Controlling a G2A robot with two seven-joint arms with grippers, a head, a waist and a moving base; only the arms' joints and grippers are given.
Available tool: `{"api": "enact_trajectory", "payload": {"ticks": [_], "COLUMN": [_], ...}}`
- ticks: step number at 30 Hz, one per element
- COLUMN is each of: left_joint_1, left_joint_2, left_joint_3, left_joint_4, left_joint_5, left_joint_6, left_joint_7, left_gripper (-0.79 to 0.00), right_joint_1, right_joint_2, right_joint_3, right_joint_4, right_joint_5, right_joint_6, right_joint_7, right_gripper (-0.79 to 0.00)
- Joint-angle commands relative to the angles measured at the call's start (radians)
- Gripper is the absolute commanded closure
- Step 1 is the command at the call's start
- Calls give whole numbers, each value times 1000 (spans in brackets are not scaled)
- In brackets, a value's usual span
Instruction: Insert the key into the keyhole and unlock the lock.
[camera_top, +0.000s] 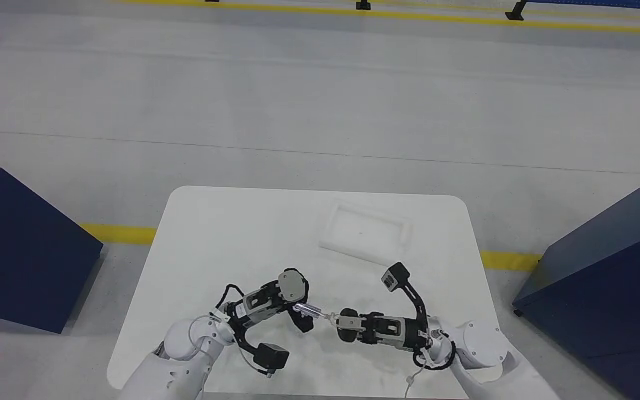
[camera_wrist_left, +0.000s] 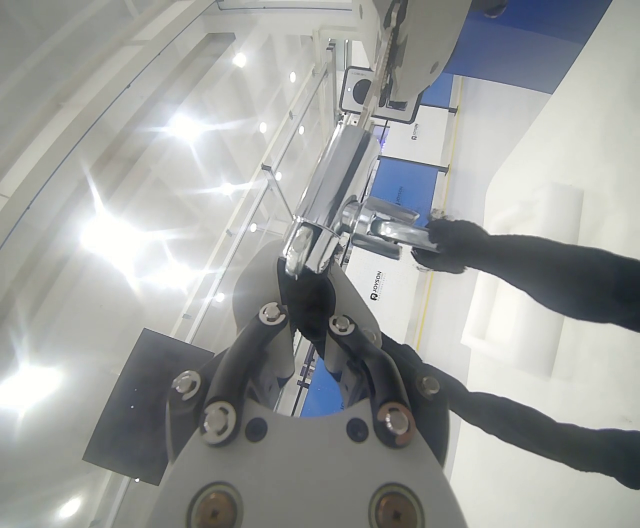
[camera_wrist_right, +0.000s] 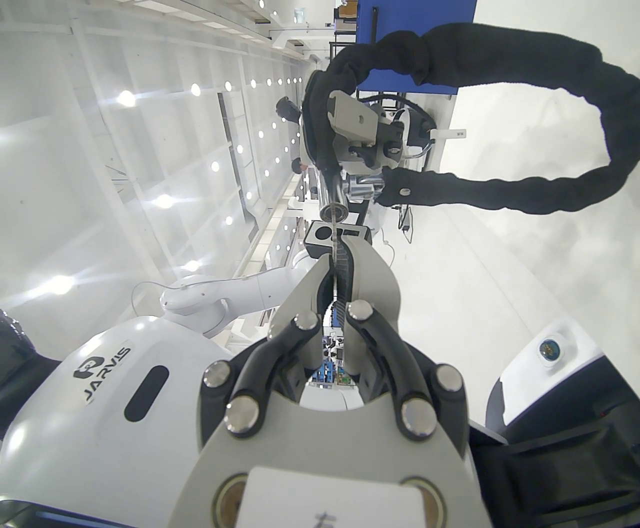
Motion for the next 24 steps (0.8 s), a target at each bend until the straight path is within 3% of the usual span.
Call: {"api": "enact_trajectory", "payload": {"ticks": [1,15,24], "left_joint_1": [0,-1,2], "left_joint_2": [0,2,5], "left_joint_3": [1,0,-6], "left_joint_4": [0,-1,-11], "left_joint_5": [1,4,33], "left_joint_6": [-1,5,29], "left_joint_7": [0,-1,-9], "left_gripper": [0,0,0], "right_joint_1": [6,25,42], "right_joint_2": [-1,-9,-17], "right_joint_3": [-5,-26,-38], "right_joint_4": [3,14,65], "right_joint_5": [0,9,193], "right_joint_6": [7,29,166], "right_joint_7": [0,-9,55], "right_gripper": [0,0,0]}}
